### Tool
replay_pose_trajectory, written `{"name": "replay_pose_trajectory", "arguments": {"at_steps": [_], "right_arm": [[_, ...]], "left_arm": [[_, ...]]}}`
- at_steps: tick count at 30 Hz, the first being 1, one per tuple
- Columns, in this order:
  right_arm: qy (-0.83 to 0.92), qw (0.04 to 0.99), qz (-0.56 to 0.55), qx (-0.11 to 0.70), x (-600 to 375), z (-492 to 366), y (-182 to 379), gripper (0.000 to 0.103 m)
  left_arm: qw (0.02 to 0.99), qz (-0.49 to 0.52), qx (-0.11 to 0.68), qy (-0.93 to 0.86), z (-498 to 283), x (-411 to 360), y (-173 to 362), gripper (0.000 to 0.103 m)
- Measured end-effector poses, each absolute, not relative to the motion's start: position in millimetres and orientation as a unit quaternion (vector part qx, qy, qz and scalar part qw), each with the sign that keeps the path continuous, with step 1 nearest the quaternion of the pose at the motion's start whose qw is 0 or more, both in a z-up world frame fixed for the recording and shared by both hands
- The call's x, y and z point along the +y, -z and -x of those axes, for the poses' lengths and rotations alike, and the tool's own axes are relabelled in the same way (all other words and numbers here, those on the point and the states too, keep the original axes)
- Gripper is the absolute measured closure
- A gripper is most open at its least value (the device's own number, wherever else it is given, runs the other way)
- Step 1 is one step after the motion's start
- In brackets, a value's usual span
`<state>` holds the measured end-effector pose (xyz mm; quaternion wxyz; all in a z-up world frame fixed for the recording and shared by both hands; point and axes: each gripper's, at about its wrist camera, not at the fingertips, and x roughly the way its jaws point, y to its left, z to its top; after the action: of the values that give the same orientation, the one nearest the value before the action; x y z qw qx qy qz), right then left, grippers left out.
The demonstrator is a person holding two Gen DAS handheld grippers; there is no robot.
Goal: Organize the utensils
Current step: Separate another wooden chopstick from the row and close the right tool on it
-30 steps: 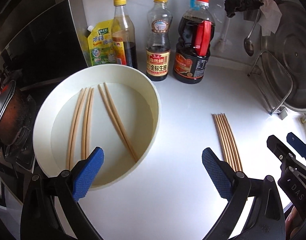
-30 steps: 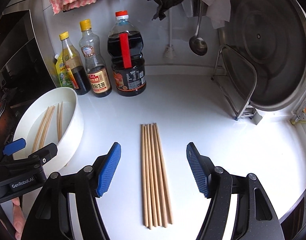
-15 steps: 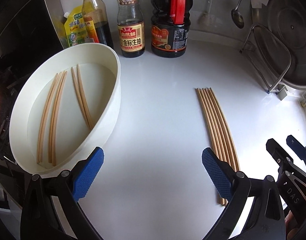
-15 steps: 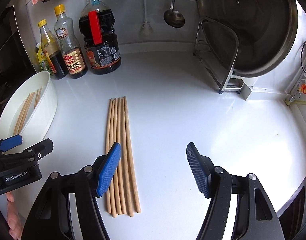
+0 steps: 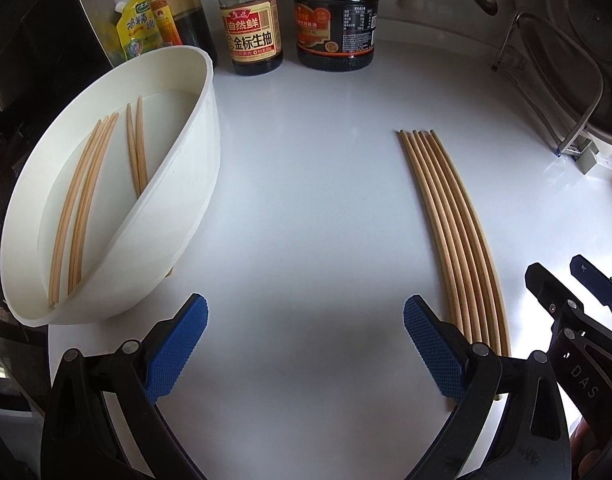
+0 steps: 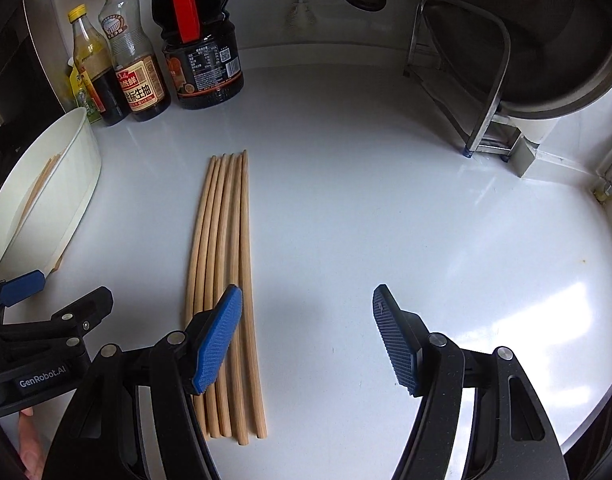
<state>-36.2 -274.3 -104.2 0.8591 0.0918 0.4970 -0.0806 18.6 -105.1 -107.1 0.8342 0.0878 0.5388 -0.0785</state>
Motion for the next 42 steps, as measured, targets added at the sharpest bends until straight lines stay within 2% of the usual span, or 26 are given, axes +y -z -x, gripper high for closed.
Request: {"name": "replay_pose_trajectory", "arguments": {"at_steps": [25,42], "right_arm": [[0.053,0.855,-0.093,0.508,-276.8,22.4,123.5,0.038],[0.044,0.853,-0.057,0.517,-275.7,17.8,138.0,0.038]], "left_arm": [[0.834,-0.088,0.539,0.074,-23.5,-110.0,111.7,0.006],[0.84,-0.077,0.531,0.084,-21.4,-117.9,108.2,0.006]]}}
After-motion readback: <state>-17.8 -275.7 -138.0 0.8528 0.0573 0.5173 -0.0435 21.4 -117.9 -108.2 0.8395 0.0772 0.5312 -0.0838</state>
